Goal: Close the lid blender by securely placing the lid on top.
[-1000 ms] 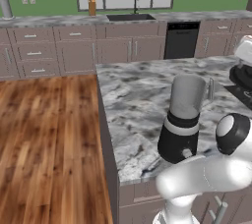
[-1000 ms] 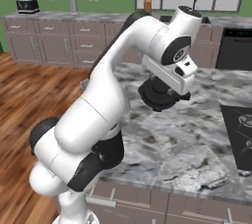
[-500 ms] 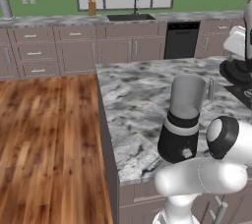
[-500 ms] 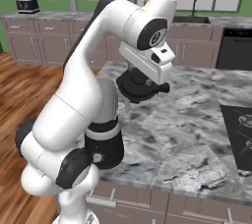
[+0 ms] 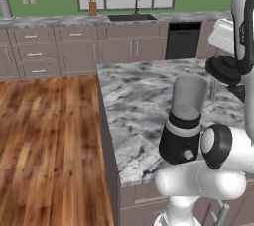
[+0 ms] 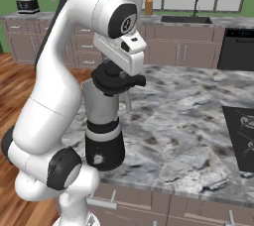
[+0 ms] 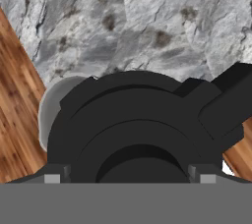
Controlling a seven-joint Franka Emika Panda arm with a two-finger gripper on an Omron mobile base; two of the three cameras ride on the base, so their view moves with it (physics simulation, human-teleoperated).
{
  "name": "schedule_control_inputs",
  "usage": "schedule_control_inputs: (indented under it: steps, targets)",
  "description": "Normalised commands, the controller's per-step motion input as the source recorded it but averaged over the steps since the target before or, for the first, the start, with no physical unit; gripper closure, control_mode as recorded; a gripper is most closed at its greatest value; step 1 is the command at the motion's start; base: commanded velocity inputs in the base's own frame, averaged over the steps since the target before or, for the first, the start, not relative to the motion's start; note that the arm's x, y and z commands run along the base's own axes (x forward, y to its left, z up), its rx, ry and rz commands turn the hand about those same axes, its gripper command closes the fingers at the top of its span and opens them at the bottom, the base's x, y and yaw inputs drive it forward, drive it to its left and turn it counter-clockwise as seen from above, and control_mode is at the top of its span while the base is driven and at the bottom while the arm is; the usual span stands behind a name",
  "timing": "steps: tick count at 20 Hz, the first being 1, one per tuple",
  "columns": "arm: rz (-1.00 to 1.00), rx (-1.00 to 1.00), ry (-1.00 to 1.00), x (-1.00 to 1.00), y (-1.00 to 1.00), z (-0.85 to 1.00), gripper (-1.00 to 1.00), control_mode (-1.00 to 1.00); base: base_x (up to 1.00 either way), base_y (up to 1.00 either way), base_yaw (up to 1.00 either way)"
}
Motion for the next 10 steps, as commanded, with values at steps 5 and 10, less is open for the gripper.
schedule_control_inputs:
  steps: [5, 10]
  targets:
    - [0.00, 0.00, 0.03, 0.09, 0.53, 0.02, 1.00, -1.00, 0.00, 0.00, 0.00]
    - [0.00, 0.00, 0.08, 0.32, 0.35, 0.00, 1.00, -1.00, 0.00, 0.00, 0.00]
